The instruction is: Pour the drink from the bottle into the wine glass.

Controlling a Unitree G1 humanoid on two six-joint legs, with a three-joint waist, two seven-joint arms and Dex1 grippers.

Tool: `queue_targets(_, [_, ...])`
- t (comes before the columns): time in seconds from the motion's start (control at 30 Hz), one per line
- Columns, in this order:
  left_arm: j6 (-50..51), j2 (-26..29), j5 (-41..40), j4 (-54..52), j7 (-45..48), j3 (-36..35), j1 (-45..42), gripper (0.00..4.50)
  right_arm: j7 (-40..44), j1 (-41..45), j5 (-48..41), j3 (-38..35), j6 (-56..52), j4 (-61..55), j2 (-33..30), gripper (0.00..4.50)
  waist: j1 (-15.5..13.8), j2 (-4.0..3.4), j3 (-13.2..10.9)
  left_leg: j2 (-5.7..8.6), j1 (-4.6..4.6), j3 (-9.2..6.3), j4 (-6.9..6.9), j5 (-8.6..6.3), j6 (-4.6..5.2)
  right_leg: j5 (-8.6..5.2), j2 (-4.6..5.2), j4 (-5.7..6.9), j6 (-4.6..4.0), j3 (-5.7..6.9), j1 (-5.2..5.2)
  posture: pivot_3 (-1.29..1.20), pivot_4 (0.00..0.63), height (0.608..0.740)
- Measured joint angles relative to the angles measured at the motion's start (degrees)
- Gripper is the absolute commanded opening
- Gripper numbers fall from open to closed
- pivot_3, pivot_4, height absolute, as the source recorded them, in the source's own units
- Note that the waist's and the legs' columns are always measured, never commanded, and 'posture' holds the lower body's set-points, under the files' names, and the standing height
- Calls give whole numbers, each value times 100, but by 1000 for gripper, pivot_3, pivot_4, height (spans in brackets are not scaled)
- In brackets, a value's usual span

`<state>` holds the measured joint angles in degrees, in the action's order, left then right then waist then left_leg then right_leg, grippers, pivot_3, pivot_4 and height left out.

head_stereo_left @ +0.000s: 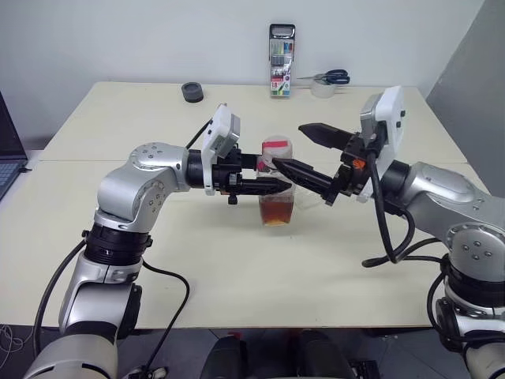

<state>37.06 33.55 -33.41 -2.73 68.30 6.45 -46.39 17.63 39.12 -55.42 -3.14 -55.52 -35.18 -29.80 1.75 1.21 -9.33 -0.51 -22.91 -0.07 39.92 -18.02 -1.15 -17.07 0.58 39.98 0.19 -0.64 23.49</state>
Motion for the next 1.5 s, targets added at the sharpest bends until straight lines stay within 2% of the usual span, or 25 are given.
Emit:
queue_targets(0.23, [0,-15,0,-2,1,2,-2,2065,-21,292,125,385,27,151,428,4477,2,0,0,0,0,0,0,0,-1,0,0,0,0,0,0,0,150,740])
queue_targets(0.5, [16,5,-5,-58,-13,0,-1,2065,103,294,376,435,156,302,456,1856,-2,0,0,0,0,-1,0,1,-1,0,0,0,0,1,0,0,150,740])
queue_targets(0.77, [28,10,-8,-85,-43,-24,-1,2065,172,378,483,445,180,374,437,1823,0,0,0,0,0,0,1,1,-2,0,0,1,0,0,1,0,150,740])
queue_targets(0.87, [60,9,-10,-140,-130,-34,4,2065,517,626,930,704,513,294,-11,1823,-2,-3,-1,2,0,0,1,1,-1,0,1,0,0,0,1,0,150,740])
queue_targets(0.93, [107,13,-34,-155,-105,-20,59,2065,673,802,1324,637,779,317,-346,1823,-4,-1,-1,2,0,-2,0,0,0,0,0,-3,0,3,-1,0,150,740])
queue_targets(0.97, [120,17,-35,-155,-99,-18,76,2065,661,838,1317,514,777,394,-324,1823,-4,-1,-1,2,1,-1,1,0,0,0,0,-2,0,2,-1,0,150,740])
queue_targets(1.03, [125,0,-37,-167,-89,-12,76,2065,268,869,417,-76,302,706,126,1823,9,-1,-1,-3,2,0,0,2,-3,0,0,3,-1,2,-1,0,150,740])
queue_targets(1.17, [124,-16,-36,-184,-71,-8,73,2065,-367,773,-752,-527,-331,843,348,1823,5,-2,-1,-2,-1,1,0,3,-6,0,2,1,-1,1,1,0,150,740])
queue_targets(1.27, [124,-27,-36,-186,-71,-5,70,2065,-868,326,-1041,-774,-437,602,275,1823,-8,-2,-1,-1,-4,1,1,1,-3,0,4,-2,0,2,0,0,150,740])
queue_targets(1.33, [128,-11,-37,-198,-88,-12,82,2065,-960,-265,-810,-844,-409,294,-119,1823,-40,-2,-1,2,-7,0,-1,0,0,0,5,-8,0,2,-1,0,150,740])
queue_targets(1.4, [130,2,-37,-202,-136,-36,113,2065,-948,-851,-481,-860,-348,163,-362,1823,-42,-1,-1,4,-5,3,0,0,1,-1,5,-8,1,-1,-4,0,150,740])
queue_targets(1.5, [133,-119,-38,-230,-205,-28,160,2065,-1027,-2088,866,-605,386,259,-587,1823,-38,2,1,6,-3,7,-2,0,1,-2,3,-6,3,-6,-6,0,150,740])
